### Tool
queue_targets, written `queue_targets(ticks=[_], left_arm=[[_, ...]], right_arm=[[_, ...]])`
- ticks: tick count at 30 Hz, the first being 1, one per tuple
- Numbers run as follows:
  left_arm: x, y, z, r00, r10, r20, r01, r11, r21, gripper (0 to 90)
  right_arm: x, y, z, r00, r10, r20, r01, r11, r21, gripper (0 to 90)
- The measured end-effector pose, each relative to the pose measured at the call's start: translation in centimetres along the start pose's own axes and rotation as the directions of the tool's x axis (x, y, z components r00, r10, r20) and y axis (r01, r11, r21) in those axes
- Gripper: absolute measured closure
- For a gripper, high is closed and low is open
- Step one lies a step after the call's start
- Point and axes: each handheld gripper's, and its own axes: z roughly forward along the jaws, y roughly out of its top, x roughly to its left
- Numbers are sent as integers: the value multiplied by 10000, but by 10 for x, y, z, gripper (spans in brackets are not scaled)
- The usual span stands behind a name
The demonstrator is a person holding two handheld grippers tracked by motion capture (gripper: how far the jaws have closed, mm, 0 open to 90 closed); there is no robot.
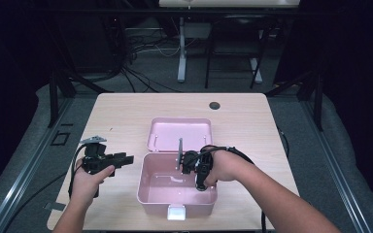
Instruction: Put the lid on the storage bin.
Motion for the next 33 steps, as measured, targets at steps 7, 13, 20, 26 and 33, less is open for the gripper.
queue_targets(ticks=[7,13,20,26,33], left_arm=[[1,0,0,10000,-34,4,34,10000,8,523],[1,0,0,10000,-13,-2,13,10000,20,523],[1,0,0,10000,-4,-12,4,10000,29,523],[1,0,1,10000,0,-15,0,10000,37,523],[1,0,1,10000,3,-15,-3,10000,67,523]], right_arm=[[2,4,13,9998,-208,10,208,9998,38,501],[4,7,18,9989,-442,137,438,9987,266,501],[6,9,23,9980,-579,245,572,9980,274,501],[7,7,30,9972,-712,249,703,9968,372,501],[8,7,33,9957,-876,309,866,9957,317,501]])
